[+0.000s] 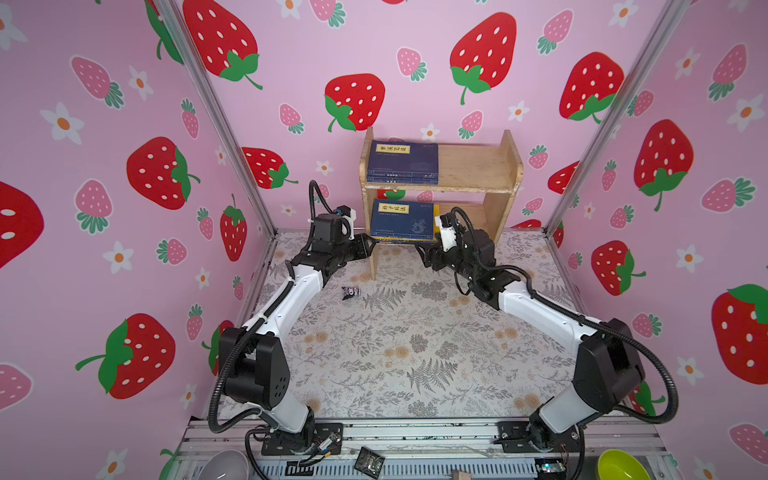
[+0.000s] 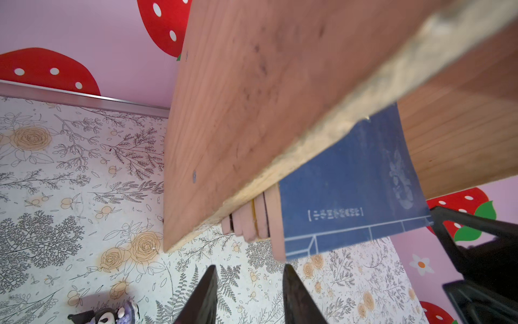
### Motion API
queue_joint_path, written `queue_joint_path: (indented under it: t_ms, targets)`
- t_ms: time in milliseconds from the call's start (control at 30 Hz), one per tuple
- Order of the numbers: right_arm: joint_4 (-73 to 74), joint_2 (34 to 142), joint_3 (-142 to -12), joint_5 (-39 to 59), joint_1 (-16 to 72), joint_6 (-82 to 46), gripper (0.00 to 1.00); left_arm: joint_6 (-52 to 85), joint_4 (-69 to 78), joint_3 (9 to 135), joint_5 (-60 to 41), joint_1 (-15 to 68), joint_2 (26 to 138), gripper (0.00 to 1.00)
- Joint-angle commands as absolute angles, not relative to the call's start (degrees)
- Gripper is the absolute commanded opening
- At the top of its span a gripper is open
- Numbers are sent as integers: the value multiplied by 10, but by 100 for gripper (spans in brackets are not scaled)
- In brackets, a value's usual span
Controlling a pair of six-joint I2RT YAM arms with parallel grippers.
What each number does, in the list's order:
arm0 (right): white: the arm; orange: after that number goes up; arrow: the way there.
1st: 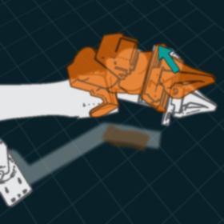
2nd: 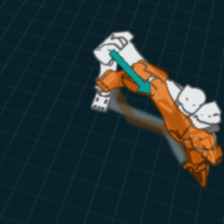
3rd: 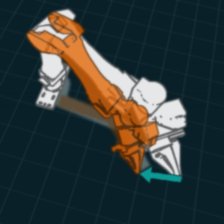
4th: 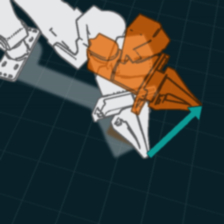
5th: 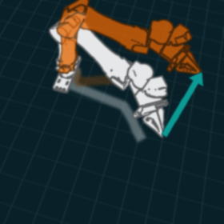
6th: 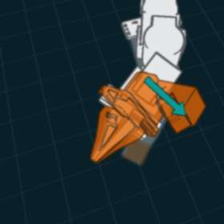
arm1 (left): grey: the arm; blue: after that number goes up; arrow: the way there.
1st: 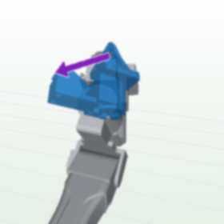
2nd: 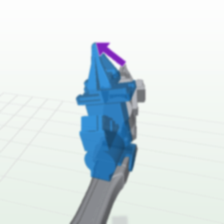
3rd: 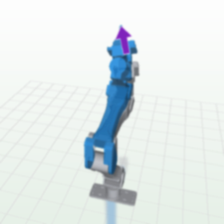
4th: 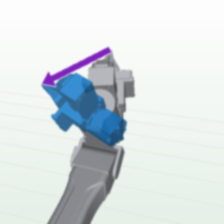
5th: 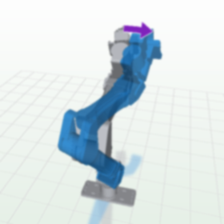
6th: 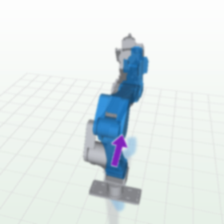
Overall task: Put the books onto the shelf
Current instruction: 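Push the blue book deeper into the lower shelf with both grippers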
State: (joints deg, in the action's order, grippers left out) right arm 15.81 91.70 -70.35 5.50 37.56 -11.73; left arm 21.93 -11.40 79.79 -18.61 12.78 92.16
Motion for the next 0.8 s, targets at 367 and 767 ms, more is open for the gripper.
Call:
queue_joint_path:
  t_ms: [367, 767]
  targets:
    - [179, 951, -735, 72, 360, -113, 67, 227, -106, 838, -172, 131, 936, 39]
    - [178, 969, -749, 75, 353, -115, 58, 231, -100, 837, -171, 131, 937, 38]
